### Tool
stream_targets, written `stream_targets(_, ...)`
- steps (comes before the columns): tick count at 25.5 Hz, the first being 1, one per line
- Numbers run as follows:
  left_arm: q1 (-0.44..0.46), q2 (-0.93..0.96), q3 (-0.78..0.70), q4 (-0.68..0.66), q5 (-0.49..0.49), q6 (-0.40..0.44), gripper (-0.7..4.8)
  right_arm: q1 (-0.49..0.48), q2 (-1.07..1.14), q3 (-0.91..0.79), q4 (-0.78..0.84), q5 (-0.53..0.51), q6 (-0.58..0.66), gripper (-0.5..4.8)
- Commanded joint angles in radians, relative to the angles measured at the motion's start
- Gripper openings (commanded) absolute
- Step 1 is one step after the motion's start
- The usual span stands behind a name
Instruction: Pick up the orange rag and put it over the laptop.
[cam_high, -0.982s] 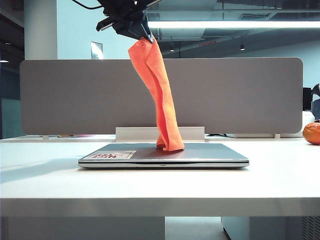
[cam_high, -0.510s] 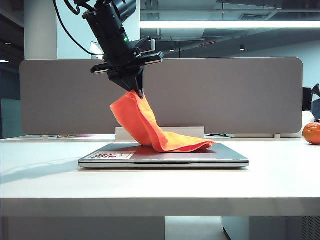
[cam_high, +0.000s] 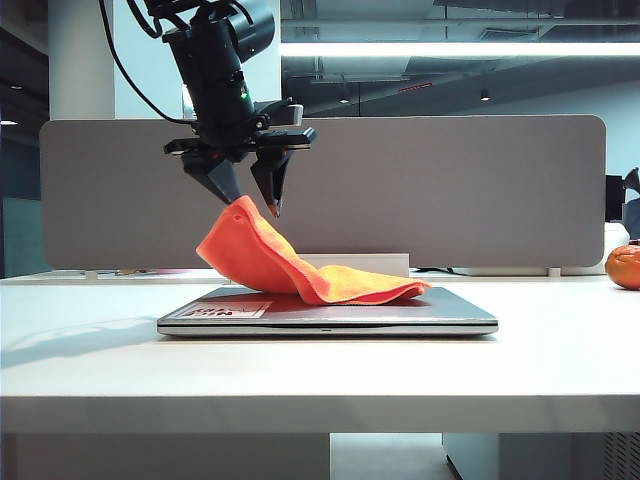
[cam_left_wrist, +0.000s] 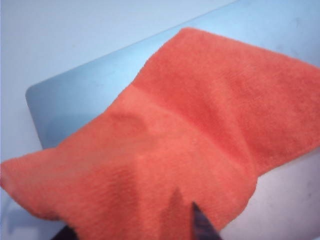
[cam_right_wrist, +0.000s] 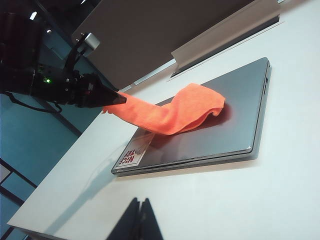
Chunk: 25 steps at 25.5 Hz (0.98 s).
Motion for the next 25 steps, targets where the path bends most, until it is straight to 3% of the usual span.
stream_targets(1,-0.001,-0.006,0.003,-0.057,0.000,0.005,2.52,0.000,-0.002,-0.003,0.013,-0.001,-0.005,-0.05)
stream_targets(12,0.000,-0.008,0.004,-0.307,-0.032,0.011,2.52,0.000,-0.002,-0.003,0.012,-0.002,-0.004,-0.05)
stream_targets(21,0.000,-0.009,0.004,-0.384,-0.104,0.042,2.30,0.000,-0.002,-0.003,0.012,-0.002,-0.005,-0.05)
stream_targets(22,0.000,-0.009,0.004,-0.386,-0.112,0.043,1.99,0.000,-0.002,-0.003,0.012,-0.002,-0.005,-0.05)
stream_targets(25,0.000,-0.011,0.004,-0.383,-0.111,0.061,0.18,0.000,-0.002,-0.003,0.011,-0.002,-0.005,-0.05)
